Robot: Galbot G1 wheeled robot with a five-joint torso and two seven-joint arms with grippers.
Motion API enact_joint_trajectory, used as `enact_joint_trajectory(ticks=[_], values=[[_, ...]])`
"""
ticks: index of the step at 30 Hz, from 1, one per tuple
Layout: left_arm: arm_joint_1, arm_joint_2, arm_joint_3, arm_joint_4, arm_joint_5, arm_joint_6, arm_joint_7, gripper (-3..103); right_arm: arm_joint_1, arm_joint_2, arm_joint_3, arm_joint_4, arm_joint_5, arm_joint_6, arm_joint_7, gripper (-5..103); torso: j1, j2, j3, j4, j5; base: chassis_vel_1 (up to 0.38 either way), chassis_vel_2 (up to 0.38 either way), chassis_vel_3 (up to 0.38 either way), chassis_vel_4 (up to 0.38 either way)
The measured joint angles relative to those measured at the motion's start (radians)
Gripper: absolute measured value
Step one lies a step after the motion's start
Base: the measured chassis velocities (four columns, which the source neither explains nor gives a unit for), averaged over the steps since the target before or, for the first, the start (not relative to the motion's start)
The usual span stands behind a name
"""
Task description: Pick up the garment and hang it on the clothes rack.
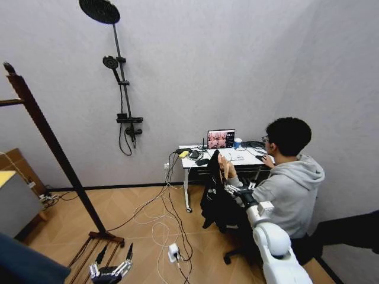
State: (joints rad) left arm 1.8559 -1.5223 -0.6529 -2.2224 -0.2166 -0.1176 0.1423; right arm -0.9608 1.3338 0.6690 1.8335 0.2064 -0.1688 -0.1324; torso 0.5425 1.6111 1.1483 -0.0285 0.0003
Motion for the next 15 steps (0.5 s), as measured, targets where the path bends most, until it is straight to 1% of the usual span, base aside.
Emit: enact_joint_trajectory(ticks=[4, 5, 6, 7, 8, 10, 11, 13, 15], values=[[0.000, 0.000, 0.000, 0.000, 0.000, 0.000, 0.000, 100, 0.058, -0.007, -0.010, -0.061, 0.000, 0.004, -0.016, 100, 0.000, 0.000, 0.000, -0.0001, -0.0003, 0.027, -0.034, -0.020, 0.022], [0.000, 0.000, 0.000, 0.000, 0.000, 0.000, 0.000, 100, 0.096, -0.009, -0.015, -0.098, 0.000, 0.011, -0.030, 103, 0.000, 0.000, 0.000, 0.0003, -0.0001, 0.000, 0.000, 0.000, 0.000], [0.000, 0.000, 0.000, 0.000, 0.000, 0.000, 0.000, 100, 0.122, -0.011, -0.020, -0.123, -0.001, 0.020, -0.041, 100, 0.001, 0.000, 0.000, 0.0003, -0.0004, 0.000, 0.000, 0.000, 0.000], [0.000, 0.000, 0.000, 0.000, 0.000, 0.000, 0.000, 100, 0.122, -0.011, -0.020, -0.123, -0.001, 0.020, -0.041, 100, 0.001, 0.000, 0.000, 0.0003, -0.0004, 0.000, 0.000, 0.000, 0.000], [0.000, 0.000, 0.000, 0.000, 0.000, 0.000, 0.000, 100, 0.141, -0.013, -0.025, -0.142, -0.002, 0.025, -0.045, 97, 0.001, -0.001, 0.000, 0.0004, -0.0003, 0.000, 0.000, 0.000, 0.000], [0.000, 0.000, 0.000, 0.000, 0.000, 0.000, 0.000, 100, 0.175, -0.015, -0.038, -0.172, -0.003, 0.023, -0.048, 88, 0.002, -0.001, 0.000, 0.0003, -0.0003, 0.000, 0.000, 0.000, 0.000], [0.000, 0.000, 0.000, 0.000, 0.000, 0.000, 0.000, 100, 0.175, -0.015, -0.038, -0.172, -0.003, 0.023, -0.048, 88, 0.002, -0.001, 0.000, 0.0003, -0.0003, 0.000, 0.000, 0.000, 0.000], [0.000, 0.000, 0.000, 0.000, 0.000, 0.000, 0.000, 100, 0.194, -0.014, -0.050, -0.195, -0.010, 0.021, -0.051, 77, 0.001, -0.001, 0.000, 0.0001, -0.0003, 0.000, 0.000, 0.000, 0.000], [0.000, 0.000, 0.000, 0.000, 0.000, 0.000, 0.000, 100, 0.199, -0.012, -0.057, -0.201, -0.012, 0.019, -0.052, 77, 0.001, -0.001, 0.000, 0.0001, -0.0003, 0.000, 0.000, 0.000, 0.000]])
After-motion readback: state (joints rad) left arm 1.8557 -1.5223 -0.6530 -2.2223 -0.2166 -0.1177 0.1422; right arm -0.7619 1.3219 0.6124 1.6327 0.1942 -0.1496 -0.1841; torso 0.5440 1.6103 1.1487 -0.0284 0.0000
